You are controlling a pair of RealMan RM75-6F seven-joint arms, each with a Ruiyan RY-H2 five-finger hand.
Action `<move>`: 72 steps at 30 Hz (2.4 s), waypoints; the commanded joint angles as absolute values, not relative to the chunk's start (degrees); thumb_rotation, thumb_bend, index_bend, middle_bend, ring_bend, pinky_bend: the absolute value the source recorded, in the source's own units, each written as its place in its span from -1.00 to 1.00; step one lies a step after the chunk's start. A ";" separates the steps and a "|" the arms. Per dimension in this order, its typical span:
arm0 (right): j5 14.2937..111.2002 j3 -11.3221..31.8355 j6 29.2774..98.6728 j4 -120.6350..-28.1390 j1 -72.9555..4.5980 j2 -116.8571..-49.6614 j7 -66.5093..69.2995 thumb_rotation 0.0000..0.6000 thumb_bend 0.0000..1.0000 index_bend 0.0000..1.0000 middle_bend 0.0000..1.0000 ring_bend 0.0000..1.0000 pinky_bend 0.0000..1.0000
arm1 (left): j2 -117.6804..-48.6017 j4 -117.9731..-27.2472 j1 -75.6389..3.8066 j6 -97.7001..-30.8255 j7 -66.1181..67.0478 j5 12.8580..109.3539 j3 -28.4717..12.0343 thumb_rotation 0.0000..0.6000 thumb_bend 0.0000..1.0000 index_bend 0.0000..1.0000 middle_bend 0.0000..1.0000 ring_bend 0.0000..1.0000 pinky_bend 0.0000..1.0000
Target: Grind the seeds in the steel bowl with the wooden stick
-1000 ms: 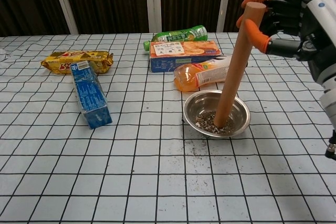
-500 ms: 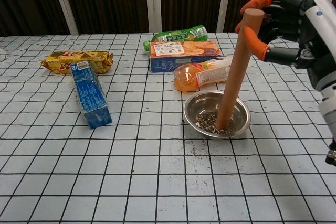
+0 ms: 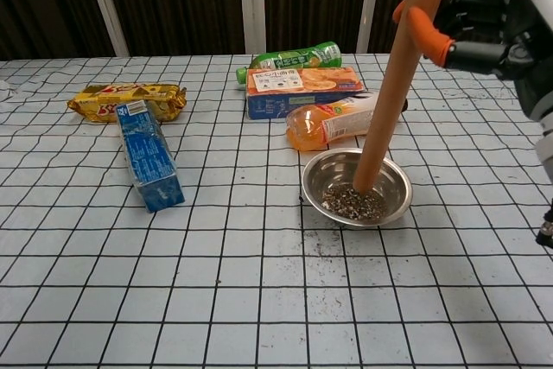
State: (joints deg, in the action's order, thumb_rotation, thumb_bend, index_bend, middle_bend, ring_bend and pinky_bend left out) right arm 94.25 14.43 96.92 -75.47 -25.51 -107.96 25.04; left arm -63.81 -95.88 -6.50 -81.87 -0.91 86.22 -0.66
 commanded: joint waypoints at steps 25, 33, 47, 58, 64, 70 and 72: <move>95.39 10.96 97.40 -73.79 -15.56 -76.86 23.61 1.00 0.19 0.51 0.12 0.20 0.08 | -64.50 -96.12 -6.28 -82.33 0.79 86.11 -0.70 1.00 -0.95 -1.00 -1.00 -1.00 -1.00; 99.18 7.89 94.70 -65.38 -16.60 -75.87 9.85 1.00 0.20 0.52 0.13 0.22 0.08 | -64.38 -96.37 -6.34 -81.95 0.39 85.85 -0.70 1.00 -0.95 -1.00 -1.00 -1.00 -1.00; 95.26 5.11 83.79 -71.32 -16.91 -72.91 -6.50 1.00 0.20 0.52 0.13 0.22 0.08 | -64.12 -96.12 -6.39 -81.86 -0.45 86.31 -0.50 1.00 -0.95 -1.00 -1.00 -1.00 -1.00; 95.66 5.02 86.66 -76.86 -15.79 -71.29 -7.40 1.00 0.20 0.24 0.01 0.06 -0.02 | -64.14 -96.18 -6.29 -82.13 -0.43 86.48 -0.50 1.00 -0.95 -1.00 -1.00 -1.00 -1.00; 96.26 5.00 88.67 -79.05 -15.00 -70.61 -7.85 1.00 0.20 0.08 -0.12 -0.09 -0.15 | -64.12 -96.13 -6.26 -82.22 -0.60 86.48 -0.54 1.00 -0.95 -1.00 -1.00 -1.00 -1.00; 97.93 4.45 91.42 -83.04 -13.74 -69.22 -8.01 1.00 0.20 -0.08 -0.24 -0.22 -0.29 | -64.10 -96.21 -6.34 -82.12 -0.57 86.54 -0.54 1.00 -0.95 -1.00 -1.00 -1.00 -1.00; 99.23 4.36 92.90 -84.82 -13.39 -68.55 -8.29 1.00 0.20 -0.08 -0.24 -0.22 -0.29 | -64.09 -96.20 -6.30 -82.16 -0.65 86.58 -0.50 1.00 -0.95 -1.00 -1.00 -1.00 -1.00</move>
State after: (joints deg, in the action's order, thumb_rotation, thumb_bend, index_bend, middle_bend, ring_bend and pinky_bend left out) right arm 98.27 4.51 91.84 -83.66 -13.80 -69.16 -8.08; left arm -64.09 -96.21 -6.32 -82.14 -0.63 86.57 -0.51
